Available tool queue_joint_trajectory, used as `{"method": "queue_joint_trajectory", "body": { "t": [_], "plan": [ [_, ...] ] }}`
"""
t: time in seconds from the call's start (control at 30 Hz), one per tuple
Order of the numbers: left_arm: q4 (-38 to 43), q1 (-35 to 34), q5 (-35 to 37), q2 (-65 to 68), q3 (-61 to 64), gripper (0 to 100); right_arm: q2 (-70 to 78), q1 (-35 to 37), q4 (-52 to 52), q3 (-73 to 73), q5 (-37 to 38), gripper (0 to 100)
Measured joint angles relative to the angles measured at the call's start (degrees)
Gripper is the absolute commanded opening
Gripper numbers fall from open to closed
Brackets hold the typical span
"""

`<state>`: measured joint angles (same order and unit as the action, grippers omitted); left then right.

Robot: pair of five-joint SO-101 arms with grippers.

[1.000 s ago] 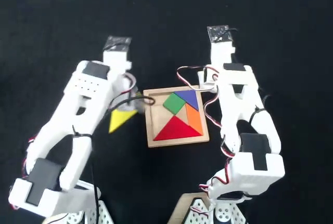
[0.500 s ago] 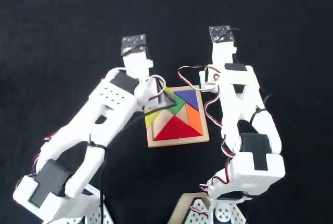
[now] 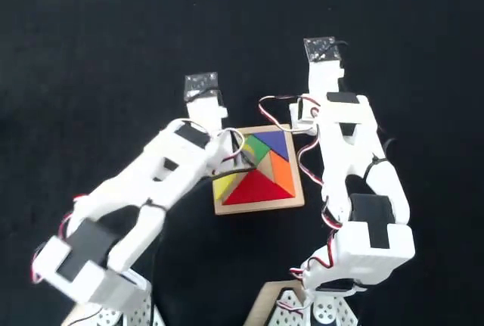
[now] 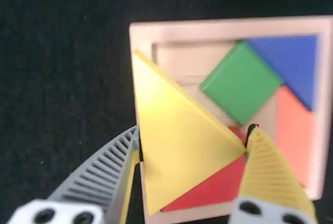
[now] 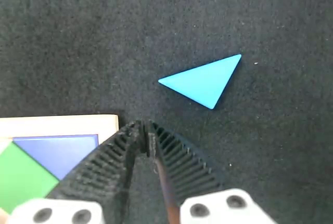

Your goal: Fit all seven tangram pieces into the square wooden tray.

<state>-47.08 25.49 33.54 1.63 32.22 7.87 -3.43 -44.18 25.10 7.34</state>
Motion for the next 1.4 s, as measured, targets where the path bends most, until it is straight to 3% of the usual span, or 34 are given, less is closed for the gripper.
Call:
{"method": "queue_joint_trajectory", "body": {
  "t": [0.37,0.63,0.83,1.4],
  "plan": [
    [-8.0,0.0,0.2,8.3,-11.0,24,0.0,0.0,0.0,0.0,0.0,1.1],
    [-8.1,2.8,0.2,8.6,-11.3,25,0.0,0.0,0.0,0.0,0.0,1.1],
    [-8.1,2.9,4.2,8.7,-11.3,34,0.0,0.0,0.0,0.0,0.0,1.1],
    [-14.6,1.3,4.6,7.9,-13.1,34,0.0,0.0,0.0,0.0,0.0,1.1]
  ]
}}
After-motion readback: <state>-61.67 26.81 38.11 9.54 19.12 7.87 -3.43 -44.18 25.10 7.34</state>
